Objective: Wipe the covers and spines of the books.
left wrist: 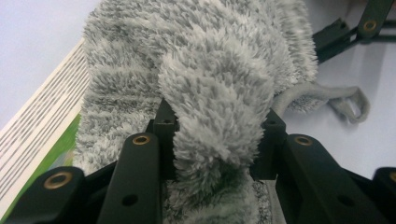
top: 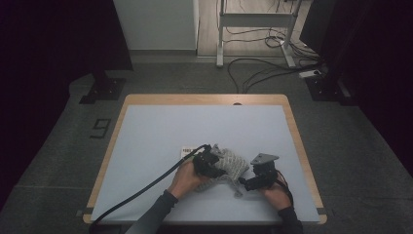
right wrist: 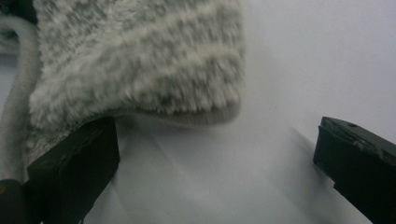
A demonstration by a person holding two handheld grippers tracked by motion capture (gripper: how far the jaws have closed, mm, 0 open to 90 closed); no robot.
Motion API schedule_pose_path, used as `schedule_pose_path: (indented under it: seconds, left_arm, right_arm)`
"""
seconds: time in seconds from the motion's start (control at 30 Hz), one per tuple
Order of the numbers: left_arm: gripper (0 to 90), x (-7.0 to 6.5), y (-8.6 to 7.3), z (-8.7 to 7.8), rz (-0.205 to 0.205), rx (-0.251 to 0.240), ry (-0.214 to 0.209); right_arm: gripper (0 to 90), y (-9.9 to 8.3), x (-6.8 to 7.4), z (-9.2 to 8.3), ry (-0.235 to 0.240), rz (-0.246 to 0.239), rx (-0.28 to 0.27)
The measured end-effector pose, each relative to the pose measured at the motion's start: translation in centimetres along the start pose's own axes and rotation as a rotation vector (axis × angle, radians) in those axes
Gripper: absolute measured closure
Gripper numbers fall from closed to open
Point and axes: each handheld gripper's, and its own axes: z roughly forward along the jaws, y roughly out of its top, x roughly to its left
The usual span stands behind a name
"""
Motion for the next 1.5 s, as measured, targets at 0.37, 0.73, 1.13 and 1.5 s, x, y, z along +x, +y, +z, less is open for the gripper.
schedule_pose_path:
  seconds: [0.37, 0.73, 1.13, 1.5]
  left_arm:
    - [62.4, -0.1, 0.5, -0.1, 0.009, -0.014, -0.008]
    - [62.4, 0.1, 2.2, -3.0, 0.013, -0.066, 0.005]
    - [62.2, 0.5, 2.9, -5.1, 0.029, -0.057, 0.043]
    - [61.9, 1.6, 2.5, -6.9, 0.014, -0.039, 0.087]
  right_arm:
    - [0.0, 0.0, 0.0, 0.0, 0.0, -0.001, -0.001]
    - [0.0, 0.0, 0.0, 0.0, -0.001, -0.002, -0.001]
    - [0.0, 0.0, 0.0, 0.0, 0.0, -0.005, 0.0]
    - [0.0, 0.0, 0.0, 0.0, 0.0, -0.002, 0.001]
